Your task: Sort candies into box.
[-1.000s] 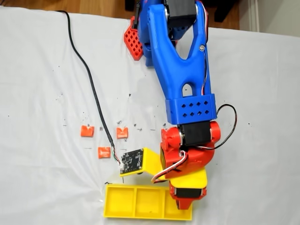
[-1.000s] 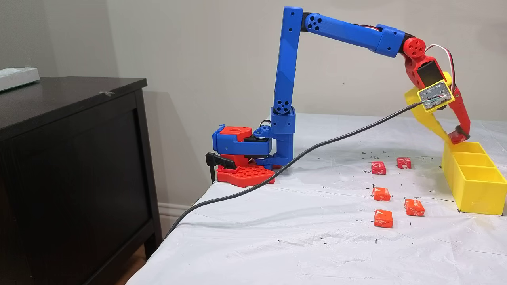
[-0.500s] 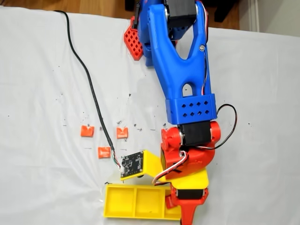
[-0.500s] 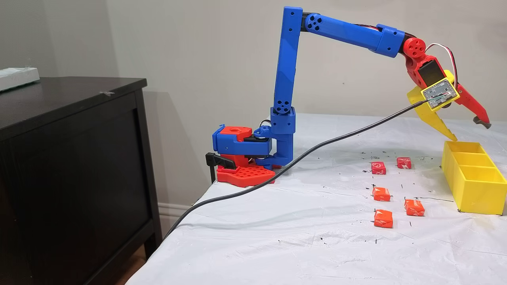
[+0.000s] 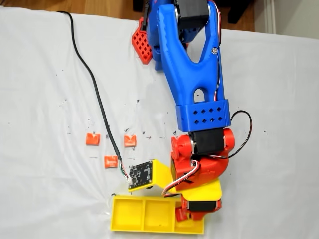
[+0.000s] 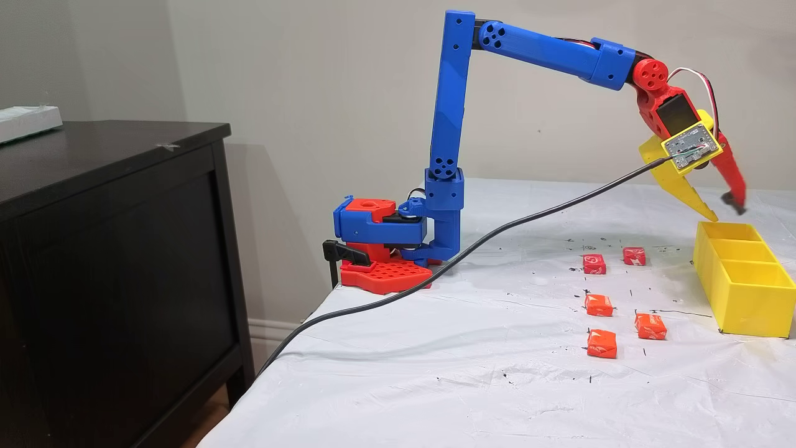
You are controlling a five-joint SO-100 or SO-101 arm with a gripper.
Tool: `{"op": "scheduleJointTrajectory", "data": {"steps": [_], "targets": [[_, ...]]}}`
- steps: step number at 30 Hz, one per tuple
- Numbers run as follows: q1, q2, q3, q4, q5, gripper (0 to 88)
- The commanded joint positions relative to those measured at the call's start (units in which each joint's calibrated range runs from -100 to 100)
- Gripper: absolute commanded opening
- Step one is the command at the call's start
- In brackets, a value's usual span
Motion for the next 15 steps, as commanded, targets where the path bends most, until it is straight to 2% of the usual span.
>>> {"op": "scheduleJointTrajectory", "data": {"steps": [1, 10, 15], "targets": [[0.0, -7.5, -4.3, 3.6, 0.3, 0.2], [-1.7, -6.0, -15.3, 28.9, 2.3, 0.2], [-3.2, -10.8, -7.0, 30.5, 4.3, 0.2]]}}
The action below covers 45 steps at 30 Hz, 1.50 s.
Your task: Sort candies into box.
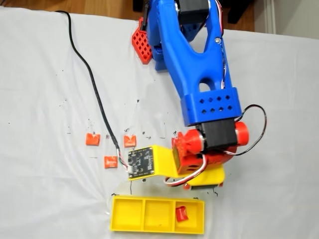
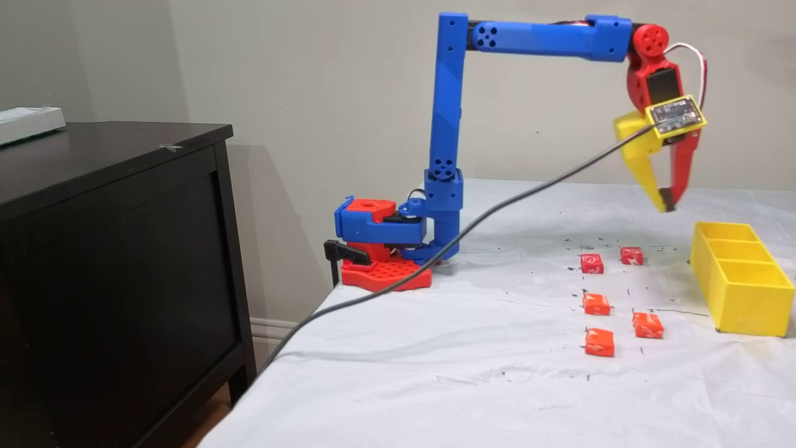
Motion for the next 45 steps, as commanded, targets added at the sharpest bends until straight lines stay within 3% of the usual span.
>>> {"op": "scheduleJointTrajectory", "data": {"steps": [1, 5, 13, 45], "targets": [[-2.1, -9.4, 4.4, -0.3, 1.7, 0.2], [-3.2, -10.3, 8.7, -1.1, 2.2, 3.0], [-3.5, -6.4, 10.1, 0.4, 1.9, 22.6], [-4.2, 5.0, 10.2, -11.5, 1.6, 23.6]]}}
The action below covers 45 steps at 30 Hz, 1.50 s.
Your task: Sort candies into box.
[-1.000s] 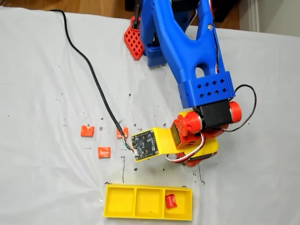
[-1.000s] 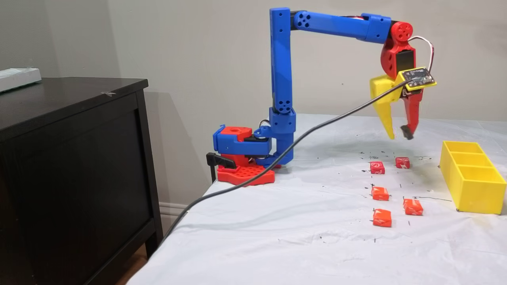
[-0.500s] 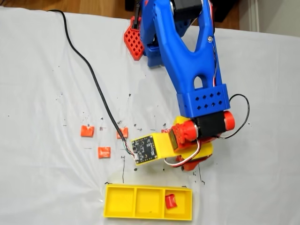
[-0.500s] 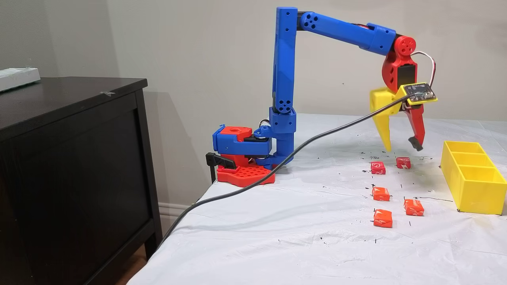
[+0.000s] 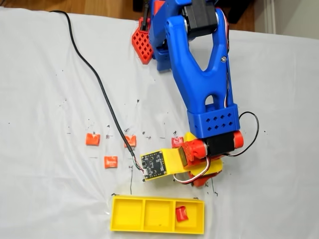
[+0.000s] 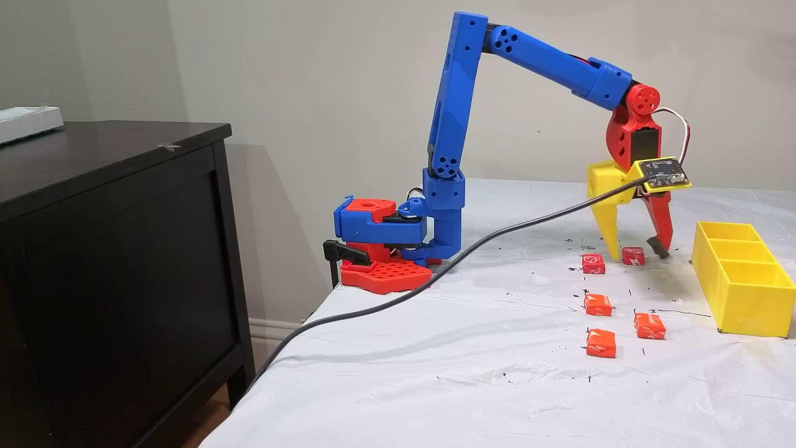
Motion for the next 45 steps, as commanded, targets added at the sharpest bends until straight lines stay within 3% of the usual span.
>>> {"op": "scheduleJointTrajectory", "data": {"steps": [1, 17, 21, 26, 37, 45], "targets": [[-1.1, -1.9, -3.1, -0.5, -0.1, 23.6], [-2.2, 3.0, -1.5, -3.5, 0.3, 21.8], [-2.3, 2.8, -0.8, -3.5, 0.8, 3.8], [-1.9, -0.6, -0.8, -1.6, 0.6, 0.5], [2.4, -17.2, -3.7, 2.8, 2.0, 0.2], [8.5, -17.4, -12.6, 1.8, 2.1, 0.2]]}}
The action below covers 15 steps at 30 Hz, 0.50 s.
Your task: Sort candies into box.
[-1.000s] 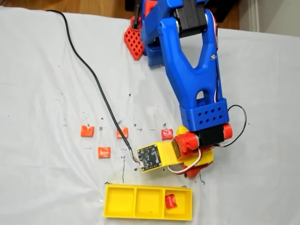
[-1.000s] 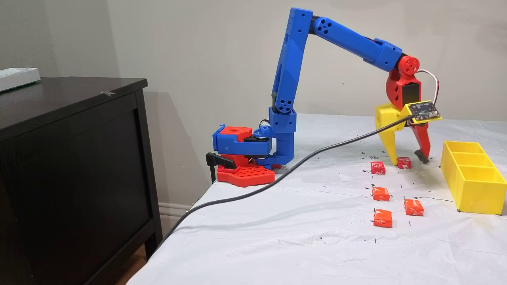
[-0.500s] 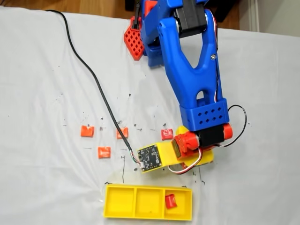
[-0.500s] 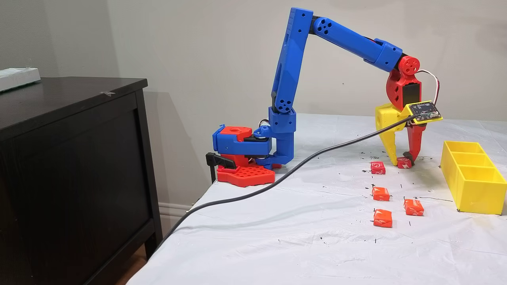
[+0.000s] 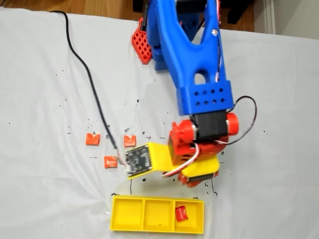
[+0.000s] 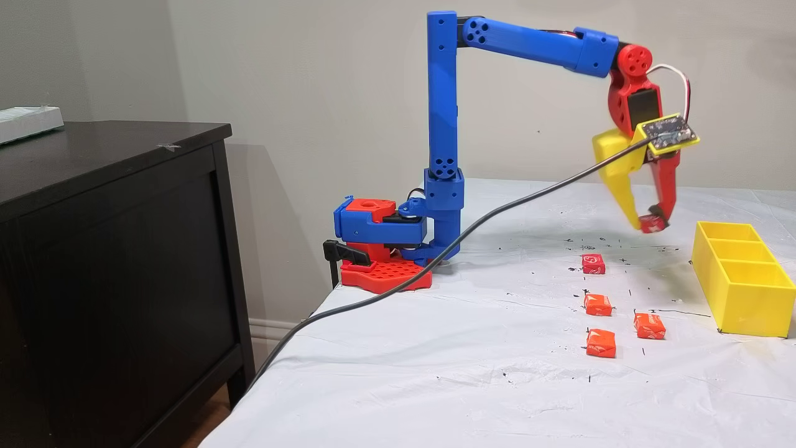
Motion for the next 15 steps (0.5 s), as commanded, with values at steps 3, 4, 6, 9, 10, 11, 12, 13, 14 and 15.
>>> {"op": "scheduleJointTrajectory", "data": {"steps": [3, 4, 6, 9, 10, 11, 12, 13, 14, 15], "targets": [[4.7, -3.1, -12.1, -5.1, 0.1, 0.2], [5.3, -2.2, -12.9, -6.5, 0.0, 0.2], [6.1, 0.7, -15.9, -7.7, -0.5, 0.2], [6.4, 4.2, -19.6, -6.9, -0.8, 0.2], [6.3, 5.2, -20.1, -6.4, -0.7, 0.2], [6.1, 6.0, -20.5, -6.0, -0.6, 0.2], [5.9, 6.9, -20.8, -5.6, -0.5, 0.2], [5.8, 7.8, -21.2, -5.4, -0.5, 0.2], [5.7, 9.0, -22.1, -5.0, -0.5, 0.2], [5.7, 11.3, -24.1, -4.2, -0.5, 0.2]]}}
